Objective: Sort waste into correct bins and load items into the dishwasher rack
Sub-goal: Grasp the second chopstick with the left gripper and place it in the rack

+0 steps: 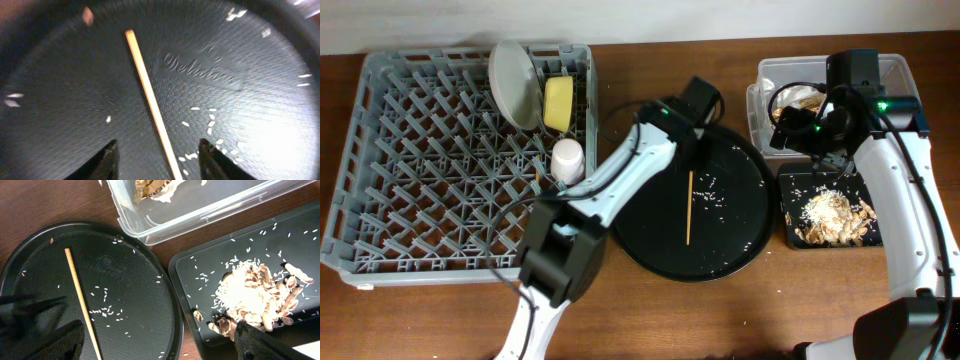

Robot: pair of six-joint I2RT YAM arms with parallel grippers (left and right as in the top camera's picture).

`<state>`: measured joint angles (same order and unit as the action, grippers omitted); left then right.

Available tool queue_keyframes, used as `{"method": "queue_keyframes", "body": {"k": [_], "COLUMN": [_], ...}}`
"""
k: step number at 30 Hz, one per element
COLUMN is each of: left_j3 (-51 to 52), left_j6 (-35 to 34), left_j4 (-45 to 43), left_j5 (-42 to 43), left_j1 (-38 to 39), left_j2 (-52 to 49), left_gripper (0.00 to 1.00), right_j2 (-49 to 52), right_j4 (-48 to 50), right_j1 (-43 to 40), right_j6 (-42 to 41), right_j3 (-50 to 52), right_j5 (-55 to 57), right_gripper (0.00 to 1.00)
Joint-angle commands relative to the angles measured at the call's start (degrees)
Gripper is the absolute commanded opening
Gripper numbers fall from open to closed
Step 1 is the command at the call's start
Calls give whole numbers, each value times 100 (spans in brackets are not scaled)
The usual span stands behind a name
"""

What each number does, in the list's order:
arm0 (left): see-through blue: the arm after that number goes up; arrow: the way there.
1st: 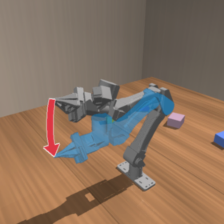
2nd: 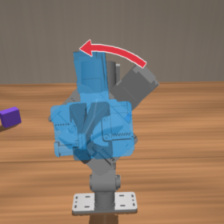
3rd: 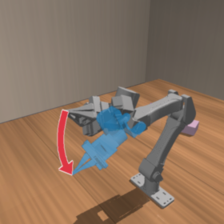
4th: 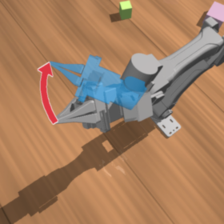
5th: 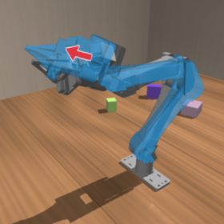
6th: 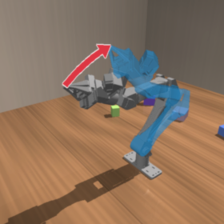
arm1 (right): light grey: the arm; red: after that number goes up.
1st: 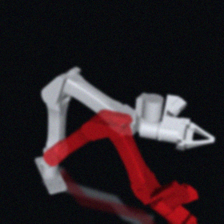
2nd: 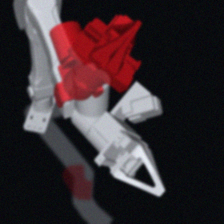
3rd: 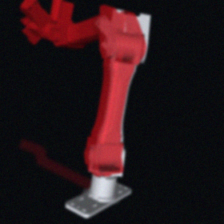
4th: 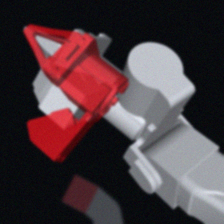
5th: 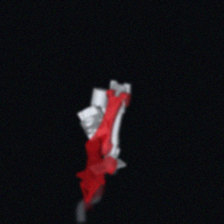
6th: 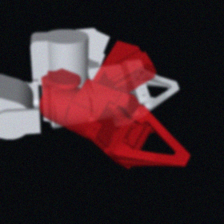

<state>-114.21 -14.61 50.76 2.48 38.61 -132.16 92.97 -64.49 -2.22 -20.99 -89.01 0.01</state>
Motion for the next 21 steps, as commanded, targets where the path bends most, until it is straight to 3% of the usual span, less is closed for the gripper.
{"method": "queue_keyframes", "body": {"k": [1,6,11,15,17,21], "left_j3": [-31,-26,-26,-26,-26,-372], "left_j6": [-192,-251,-273,-273,-273,-271], "left_j4": [-61,-81,-79,-76,-79,260], "left_j5": [-55,-52,-28,-28,-28,79], "left_j1": [57,136,146,146,146,109], "left_j2": [-229,-417,-688,-693,-693,-691], "left_gripper": [47,34,30,21,1,1], "right_j2": [22,22,22,22,22,22], "right_j4": [-9,-9,-28,-26,-28,-42], "right_j1": [-7,-7,-7,-7,-7,-7], "right_j6": [-24,-24,-24,-24,-24,-22], "right_j3": [4,4,4,4,4,4], "right_j5": [46,44,46,22,22,24], "right_gripper": [96,97,97,96,96,96]}}
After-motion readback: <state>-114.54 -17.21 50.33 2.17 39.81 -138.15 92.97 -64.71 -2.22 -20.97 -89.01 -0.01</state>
